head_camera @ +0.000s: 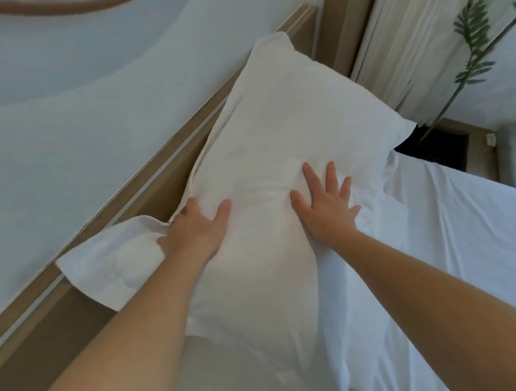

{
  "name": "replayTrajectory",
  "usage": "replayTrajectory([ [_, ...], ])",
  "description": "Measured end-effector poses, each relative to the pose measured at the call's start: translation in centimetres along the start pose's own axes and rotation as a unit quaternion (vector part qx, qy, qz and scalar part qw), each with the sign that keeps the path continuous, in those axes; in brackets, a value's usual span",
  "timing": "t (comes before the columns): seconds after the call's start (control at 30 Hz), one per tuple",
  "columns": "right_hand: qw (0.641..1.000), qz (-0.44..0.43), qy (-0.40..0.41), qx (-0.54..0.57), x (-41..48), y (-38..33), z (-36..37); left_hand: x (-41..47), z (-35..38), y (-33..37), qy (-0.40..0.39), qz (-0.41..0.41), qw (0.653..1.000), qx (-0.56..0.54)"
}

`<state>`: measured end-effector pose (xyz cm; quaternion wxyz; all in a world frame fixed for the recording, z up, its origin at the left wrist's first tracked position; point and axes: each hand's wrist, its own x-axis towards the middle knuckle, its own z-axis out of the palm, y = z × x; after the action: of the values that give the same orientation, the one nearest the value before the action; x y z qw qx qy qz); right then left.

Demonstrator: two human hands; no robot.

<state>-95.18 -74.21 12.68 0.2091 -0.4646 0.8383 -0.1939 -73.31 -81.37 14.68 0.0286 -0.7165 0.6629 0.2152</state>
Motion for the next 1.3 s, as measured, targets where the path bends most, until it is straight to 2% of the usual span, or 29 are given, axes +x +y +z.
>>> replayTrajectory([
  [0.07,0.999,-0.007,-0.026,-0.033,-0.2,0.1,0.9,-0.3,0.8,-0.7,-0.021,-0.027,0.999,-0.011],
  [0.13,0.999,-0.014,-0.029,-0.039,-0.3,0.4,1.2,-1.0,1.0,-0.7,0.004,-0.032,0.999,0.022],
  [0.33,0.998,-0.06,0.022,0.025,-1.1,2.9,1.6,-9.9,4.6,-0.2,0.106,0.139,0.975,0.134],
  [0.5,0.982,-0.139,0.104,0.076,-1.3,7.1,3.3,-12.7,9.9,0.5,0.229,0.19,0.943,0.149],
  [0.67,0.954,-0.221,0.15,0.135,-1.2,11.0,5.5,-15.7,16.7,4.0,0.297,0.273,0.89,0.211],
  [0.8,0.937,-0.263,0.138,0.185,-0.3,17.5,7.8,-16.1,21.9,7.0,0.36,0.327,0.833,0.264],
  [0.9,0.955,-0.221,0.093,0.176,-0.3,24.7,11.9,-15.9,26.4,8.9,0.361,0.374,0.806,0.283],
  [1.0,0.982,-0.136,0.08,0.104,-2.4,31.9,16.1,-15.4,31.5,9.4,0.288,0.386,0.811,0.332],
  [1.07,0.974,-0.097,0.088,0.187,-4.0,35.5,18.0,-14.8,34.2,9.1,0.245,0.39,0.809,0.365],
  [1.13,0.942,-0.053,0.095,0.318,-5.0,38.0,18.9,-14.3,35.5,9.0,0.241,0.414,0.799,0.363],
  [1.2,0.889,0.013,0.11,0.444,-5.7,39.7,19.4,-13.7,35.9,9.3,0.234,0.44,0.793,0.351],
  [1.27,0.835,0.071,0.126,0.53,-6.5,38.9,20.8,-13.1,35.8,9.5,0.217,0.456,0.787,0.356],
  [1.3,0.822,0.076,0.124,0.551,-7.1,37.7,22.0,-12.9,35.6,9.7,0.204,0.459,0.783,0.366],
])
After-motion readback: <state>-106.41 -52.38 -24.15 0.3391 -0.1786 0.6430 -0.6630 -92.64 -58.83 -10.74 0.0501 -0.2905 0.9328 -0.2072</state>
